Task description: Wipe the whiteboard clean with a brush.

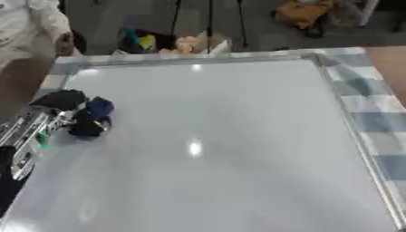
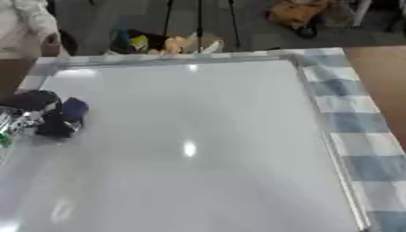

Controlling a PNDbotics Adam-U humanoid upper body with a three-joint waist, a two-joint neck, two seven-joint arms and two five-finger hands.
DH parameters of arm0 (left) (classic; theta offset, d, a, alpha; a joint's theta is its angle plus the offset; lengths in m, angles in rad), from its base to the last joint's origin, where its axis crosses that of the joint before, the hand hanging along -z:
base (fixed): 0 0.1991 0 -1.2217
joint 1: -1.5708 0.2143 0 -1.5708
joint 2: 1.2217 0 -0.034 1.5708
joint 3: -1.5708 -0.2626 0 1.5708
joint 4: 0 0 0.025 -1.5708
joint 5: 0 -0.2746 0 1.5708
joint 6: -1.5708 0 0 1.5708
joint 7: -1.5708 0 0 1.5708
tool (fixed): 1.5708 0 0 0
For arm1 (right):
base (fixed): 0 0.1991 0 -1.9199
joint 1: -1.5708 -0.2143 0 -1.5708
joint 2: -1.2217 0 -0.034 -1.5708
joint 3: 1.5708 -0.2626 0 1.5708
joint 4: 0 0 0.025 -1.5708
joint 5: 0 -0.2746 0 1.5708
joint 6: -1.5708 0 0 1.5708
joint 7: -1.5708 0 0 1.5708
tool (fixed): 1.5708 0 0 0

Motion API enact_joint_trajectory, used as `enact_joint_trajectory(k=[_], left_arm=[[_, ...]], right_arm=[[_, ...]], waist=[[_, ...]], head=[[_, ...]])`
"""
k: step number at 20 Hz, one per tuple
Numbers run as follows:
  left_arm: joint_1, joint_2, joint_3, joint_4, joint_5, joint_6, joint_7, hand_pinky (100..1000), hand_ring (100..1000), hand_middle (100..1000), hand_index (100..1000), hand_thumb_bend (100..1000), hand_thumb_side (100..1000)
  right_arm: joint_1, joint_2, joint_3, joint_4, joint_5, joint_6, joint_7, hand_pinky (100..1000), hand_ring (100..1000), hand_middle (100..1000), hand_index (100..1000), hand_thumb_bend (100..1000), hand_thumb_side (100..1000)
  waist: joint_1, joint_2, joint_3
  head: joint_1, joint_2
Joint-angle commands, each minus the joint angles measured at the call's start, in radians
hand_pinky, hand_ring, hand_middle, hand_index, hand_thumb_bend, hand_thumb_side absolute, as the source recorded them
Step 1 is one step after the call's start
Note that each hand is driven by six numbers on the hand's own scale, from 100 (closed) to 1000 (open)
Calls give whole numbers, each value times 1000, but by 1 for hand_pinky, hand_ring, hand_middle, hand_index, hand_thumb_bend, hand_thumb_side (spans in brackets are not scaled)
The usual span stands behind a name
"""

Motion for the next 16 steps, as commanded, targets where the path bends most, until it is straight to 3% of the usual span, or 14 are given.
enact_joint_trajectory(k=[1,16], left_arm=[[-17,20,0,-20,11,3,-7,418,581,528,344,130,755],[-16,15,-52,-56,20,-48,-44,434,588,529,345,149,757]], right_arm=[[-12,-22,-10,-15,0,3,-5,829,844,757,845,100,1000],[-13,-19,-8,-15,-1,4,-9,828,844,757,844,100,1000]], waist=[[-3,-32,5],[3,-34,5]], head=[[-1,8],[0,4]])
